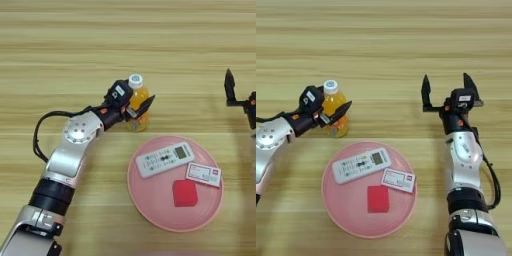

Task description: Move the objects on the table

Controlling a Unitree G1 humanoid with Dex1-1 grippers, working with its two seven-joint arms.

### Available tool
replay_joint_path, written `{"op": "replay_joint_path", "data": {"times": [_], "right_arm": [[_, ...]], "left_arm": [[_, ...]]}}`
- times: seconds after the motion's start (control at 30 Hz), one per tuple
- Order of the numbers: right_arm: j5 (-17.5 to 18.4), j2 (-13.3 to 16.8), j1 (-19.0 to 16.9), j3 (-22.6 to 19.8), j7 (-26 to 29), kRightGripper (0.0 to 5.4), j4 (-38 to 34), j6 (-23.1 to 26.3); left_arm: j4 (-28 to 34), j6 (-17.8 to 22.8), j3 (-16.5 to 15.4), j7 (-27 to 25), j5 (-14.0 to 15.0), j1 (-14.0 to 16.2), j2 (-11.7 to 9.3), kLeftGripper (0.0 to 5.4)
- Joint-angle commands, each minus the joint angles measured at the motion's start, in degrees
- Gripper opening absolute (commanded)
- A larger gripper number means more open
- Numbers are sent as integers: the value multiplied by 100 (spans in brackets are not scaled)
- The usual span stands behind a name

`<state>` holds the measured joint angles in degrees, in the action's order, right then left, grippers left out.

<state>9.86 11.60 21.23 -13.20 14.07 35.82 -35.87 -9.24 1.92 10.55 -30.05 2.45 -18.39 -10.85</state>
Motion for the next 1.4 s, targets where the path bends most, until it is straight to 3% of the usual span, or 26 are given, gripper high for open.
{"op": "replay_joint_path", "data": {"times": [0.03,0.43,0.47,0.77,1.0,1.13,1.2,1.4], "right_arm": [[4,5,-37,-1,-18,540,-61,-65],[-16,-21,-25,15,-38,540,-41,-77],[-21,-24,-24,18,-41,540,-39,-79],[-25,-39,-35,30,-36,540,-20,-111],[-3,-26,-52,24,-11,540,-50,-101],[-2,-24,-70,25,-10,540,-85,-93],[-2,-27,-76,24,-16,540,-101,-94],[-1,-27,-85,24,-21,540,-127,-85]], "left_arm": [[-276,-60,56,-23,-108,-33,-50,345],[-739,-266,76,18,-159,-24,-55,344],[-752,-263,67,33,-156,-22,-57,381],[-781,-652,-69,34,9,-24,24,467],[-393,-1072,-269,55,237,42,110,536],[-53,-992,-519,-25,767,67,210,539],[-29,-1133,-609,31,802,36,199,539],[603,-1069,-772,-105,1310,186,283,539]]}}
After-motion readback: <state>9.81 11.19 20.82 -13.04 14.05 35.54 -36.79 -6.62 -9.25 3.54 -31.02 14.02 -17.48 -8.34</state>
